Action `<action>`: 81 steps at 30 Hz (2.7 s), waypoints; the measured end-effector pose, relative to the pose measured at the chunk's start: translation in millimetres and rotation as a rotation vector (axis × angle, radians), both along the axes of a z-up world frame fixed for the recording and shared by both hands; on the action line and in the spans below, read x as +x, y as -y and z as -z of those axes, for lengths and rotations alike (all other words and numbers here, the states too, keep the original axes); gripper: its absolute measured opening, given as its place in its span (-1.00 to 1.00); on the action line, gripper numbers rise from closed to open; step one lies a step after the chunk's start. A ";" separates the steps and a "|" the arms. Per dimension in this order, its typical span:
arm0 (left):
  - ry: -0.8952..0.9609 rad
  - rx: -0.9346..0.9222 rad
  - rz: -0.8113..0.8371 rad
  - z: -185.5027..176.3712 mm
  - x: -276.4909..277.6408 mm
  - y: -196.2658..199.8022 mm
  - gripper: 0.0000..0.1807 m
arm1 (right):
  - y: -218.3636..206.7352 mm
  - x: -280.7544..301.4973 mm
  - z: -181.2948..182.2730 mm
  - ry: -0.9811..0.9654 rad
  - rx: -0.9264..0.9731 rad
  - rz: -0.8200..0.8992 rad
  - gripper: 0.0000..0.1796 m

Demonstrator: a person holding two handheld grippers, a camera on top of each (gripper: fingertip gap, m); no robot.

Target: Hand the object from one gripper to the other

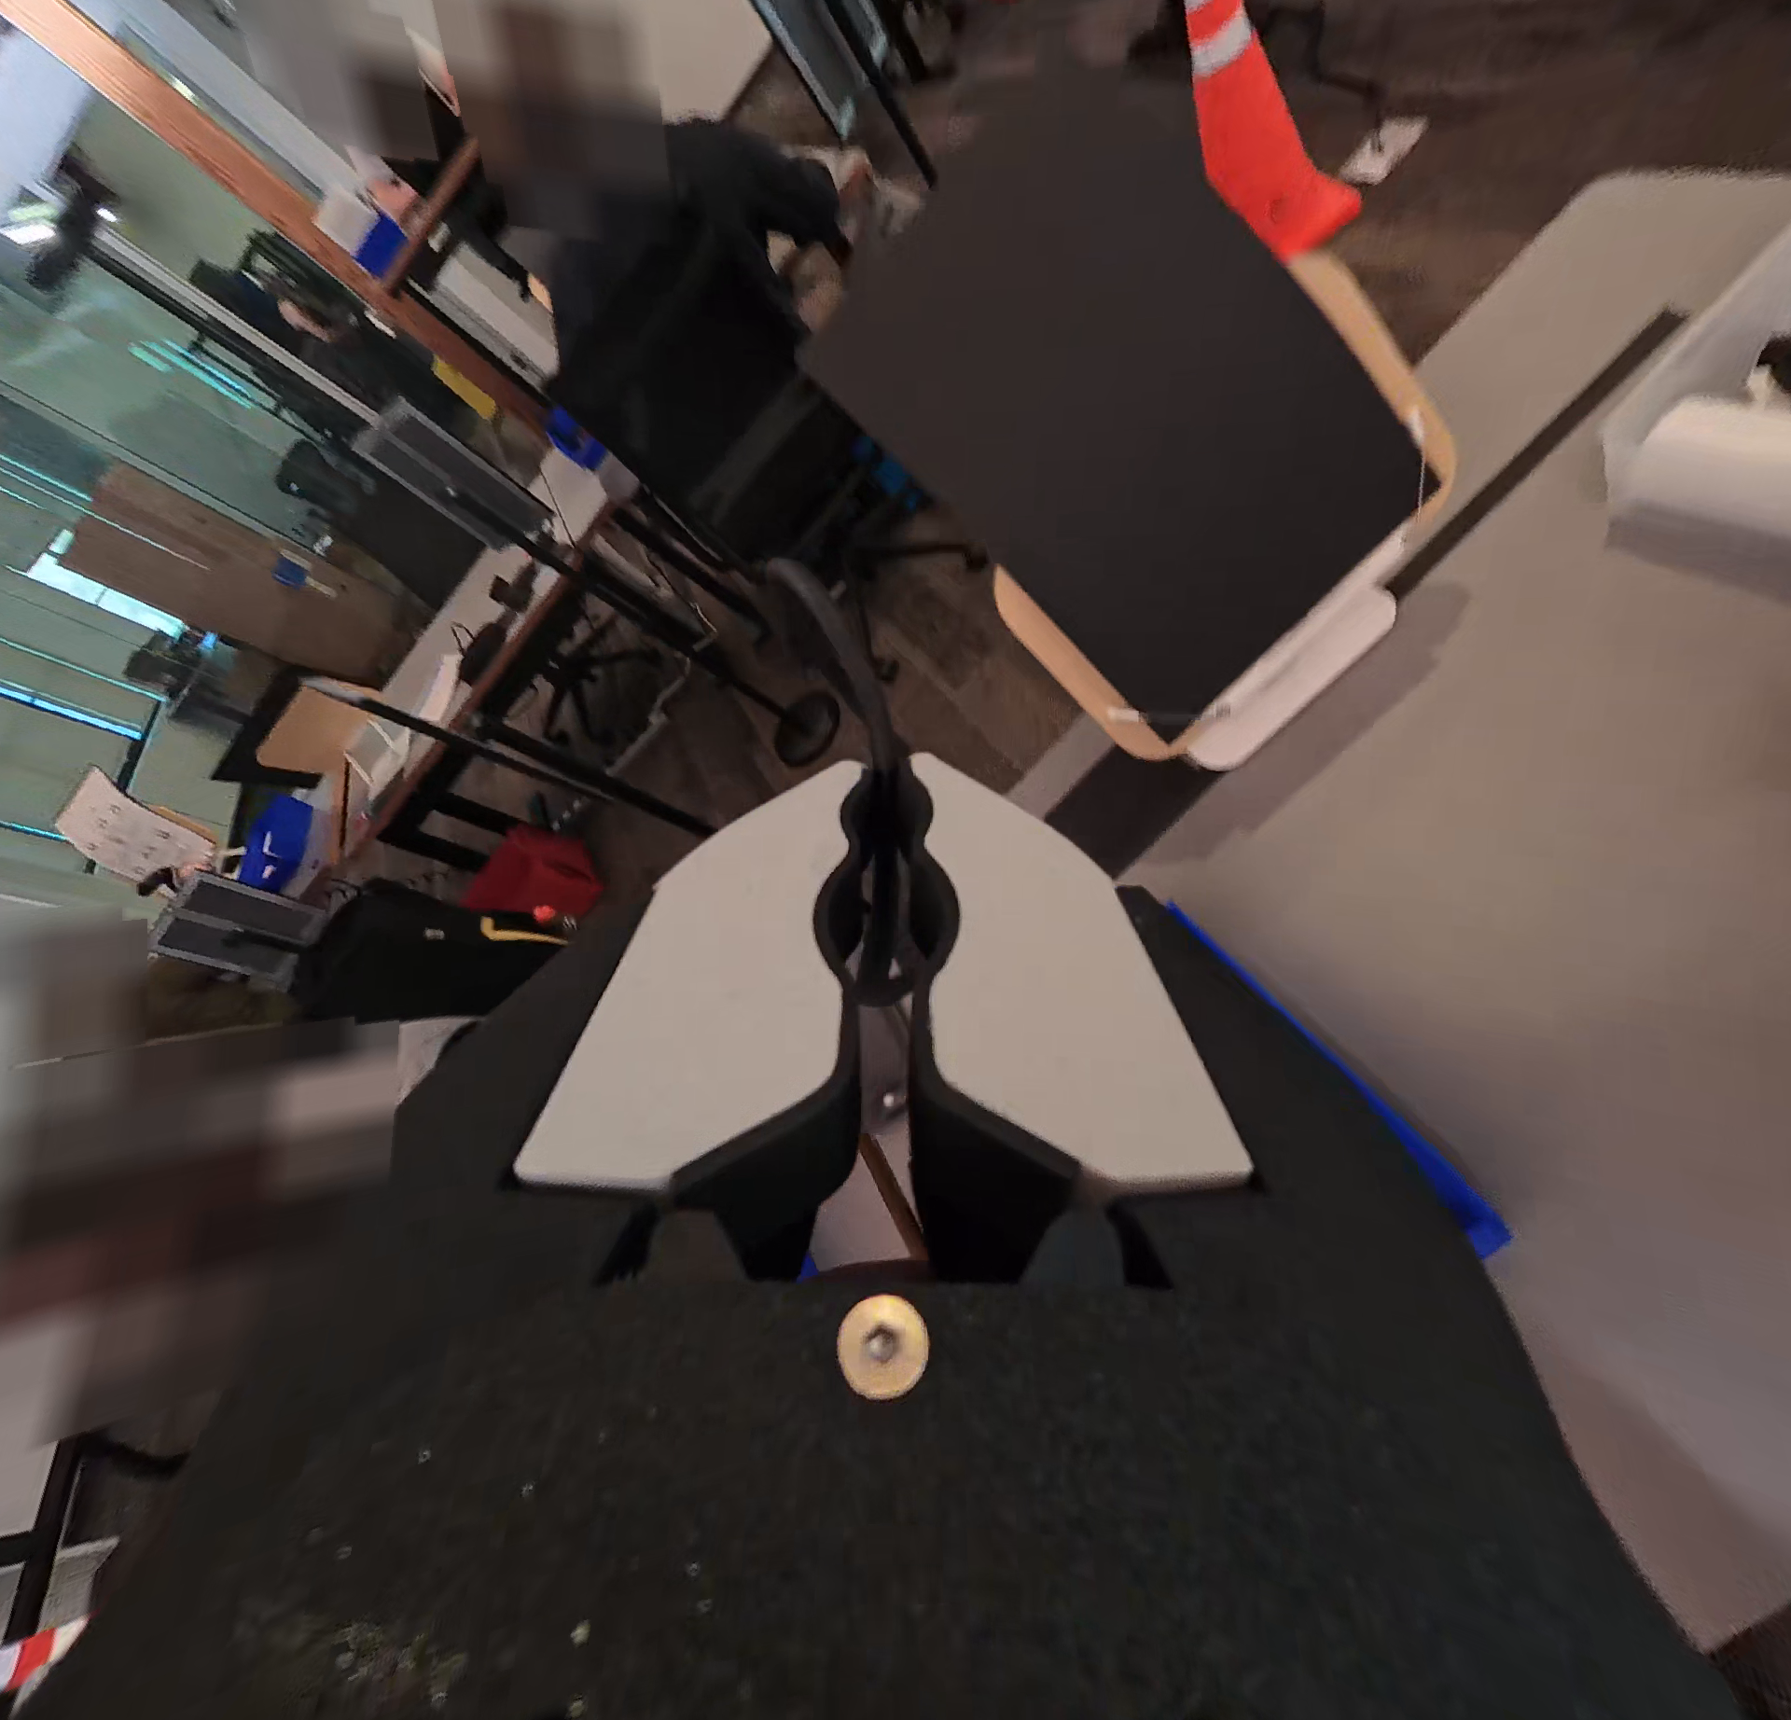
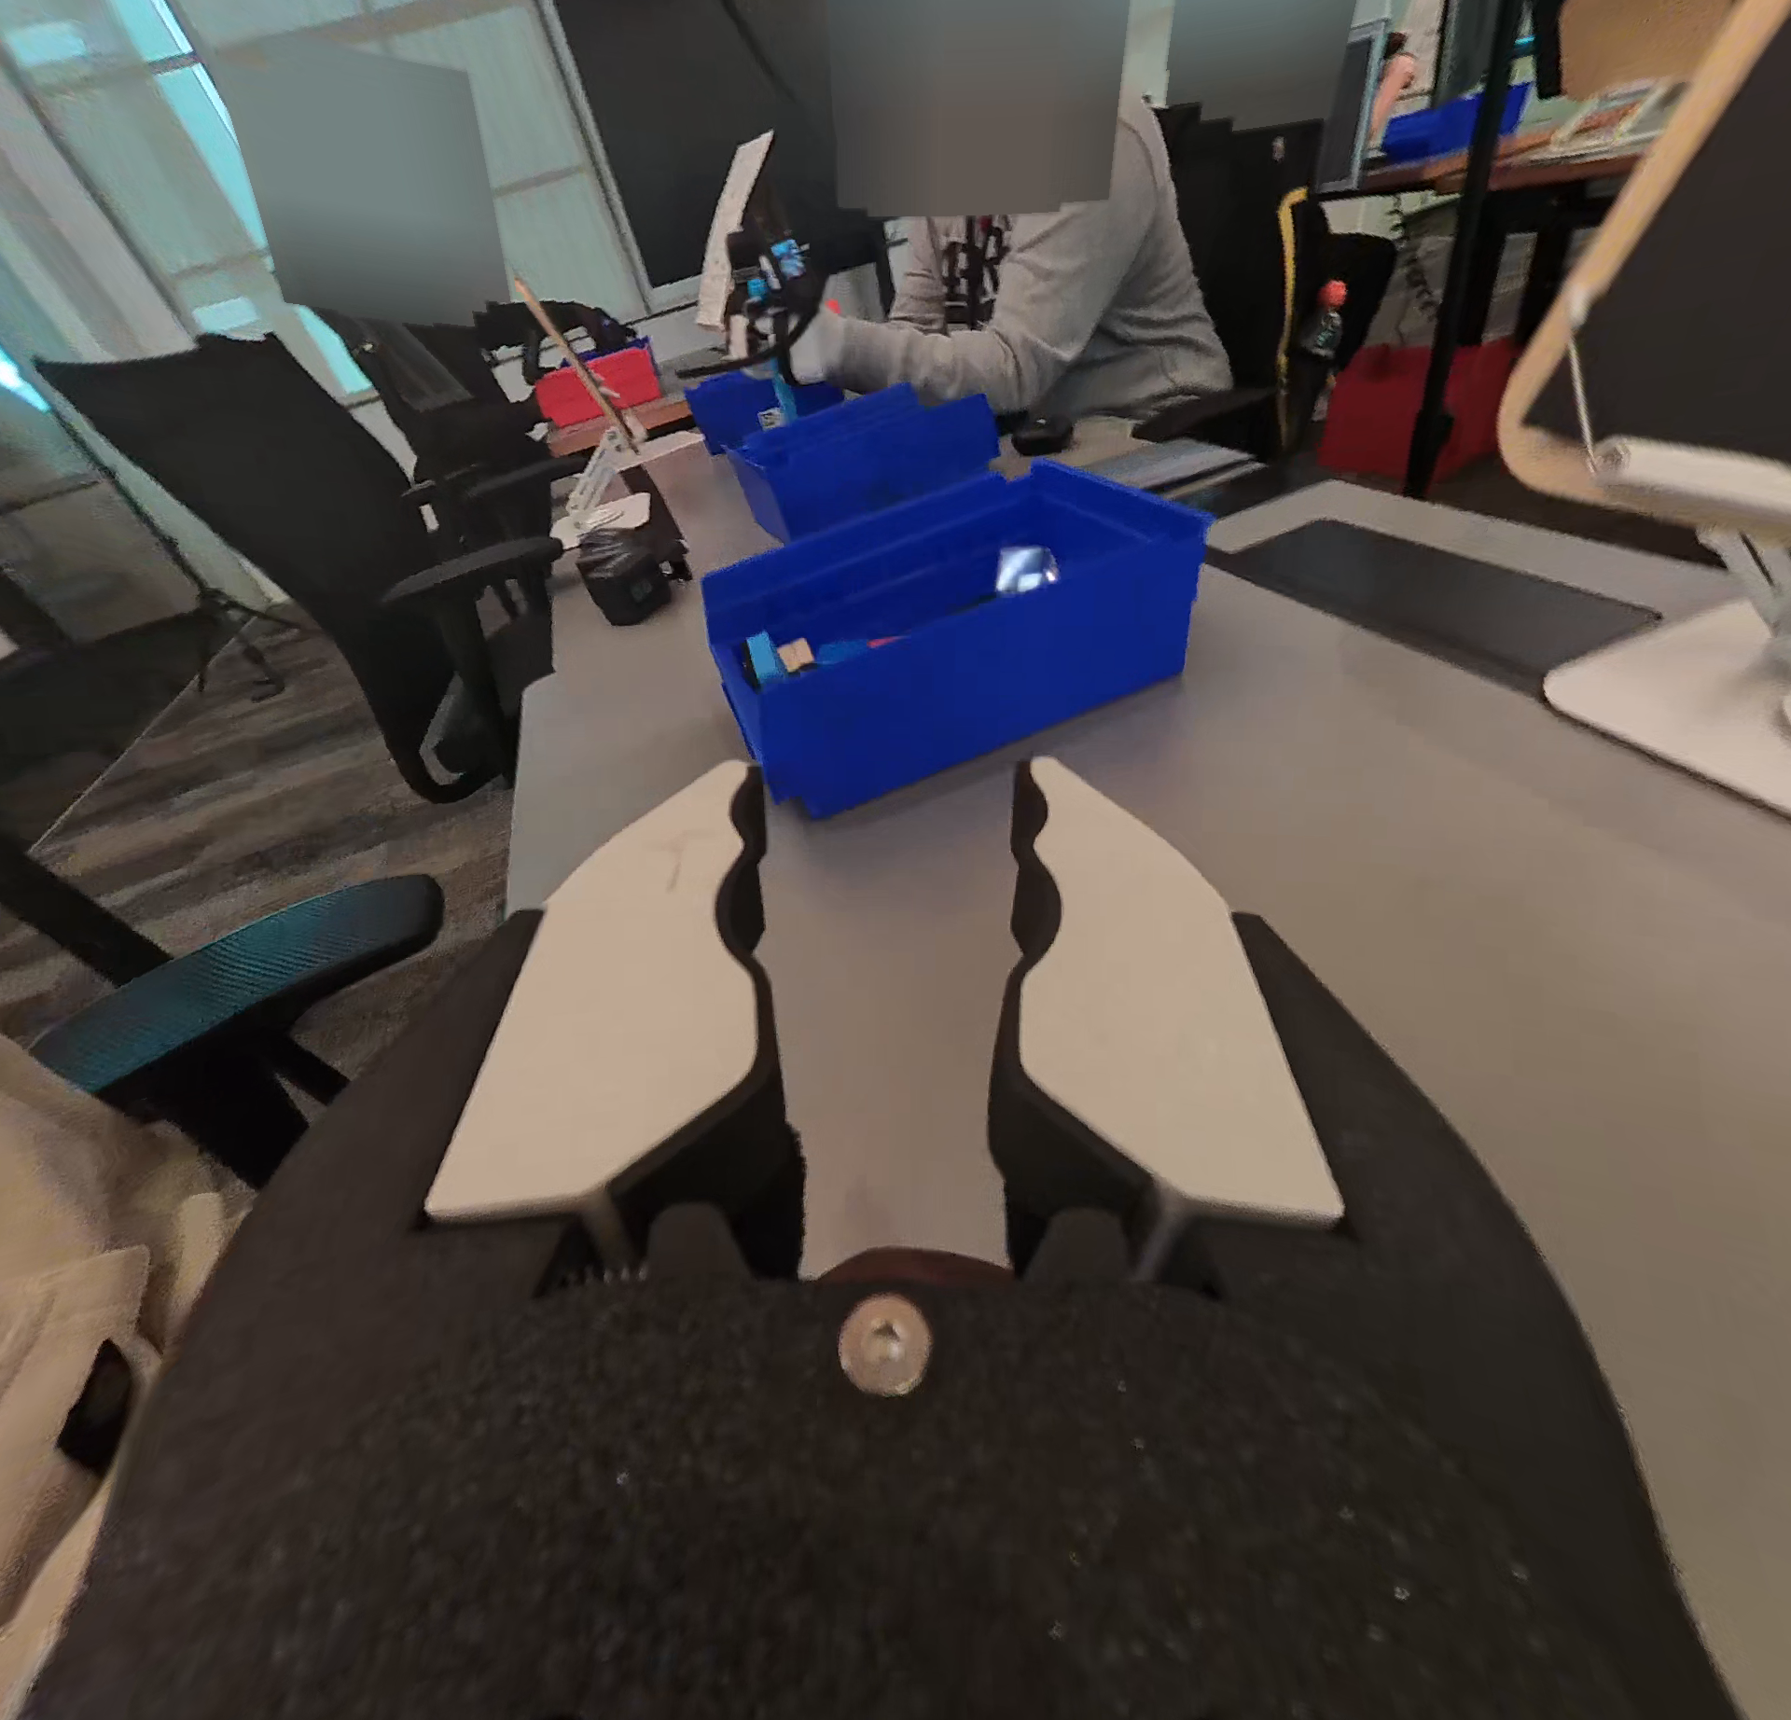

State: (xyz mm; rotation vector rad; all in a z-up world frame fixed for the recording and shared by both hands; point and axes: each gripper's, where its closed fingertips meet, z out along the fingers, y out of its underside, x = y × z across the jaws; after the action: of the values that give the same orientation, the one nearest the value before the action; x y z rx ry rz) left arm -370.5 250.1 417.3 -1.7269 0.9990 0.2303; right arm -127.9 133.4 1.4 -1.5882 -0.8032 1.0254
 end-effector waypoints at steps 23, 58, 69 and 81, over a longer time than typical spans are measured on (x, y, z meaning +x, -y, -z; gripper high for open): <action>0.091 -0.002 0.413 -68.4 234.0 99.8 -0.96 | 1.3 -2.0 -328.2 -0.302 0.319 -0.043 -0.20; 0.517 -0.302 0.446 186.1 169.0 131.6 -0.42 | -71.0 -4.9 -245.8 0.022 0.066 0.058 -0.95; 0.676 -0.289 0.383 297.4 229.8 115.9 -0.40 | -94.4 -21.7 -207.9 0.130 0.029 0.142 -0.96; 0.548 -0.136 0.329 317.6 239.4 67.7 -0.95 | -89.4 -40.0 -195.5 0.200 0.031 0.134 -0.96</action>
State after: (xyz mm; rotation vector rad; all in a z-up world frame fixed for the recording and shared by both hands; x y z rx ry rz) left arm -131.1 182.4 99.7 -1.5869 0.8781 -0.5087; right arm -167.9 222.8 197.0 -1.7125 -0.8308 0.7638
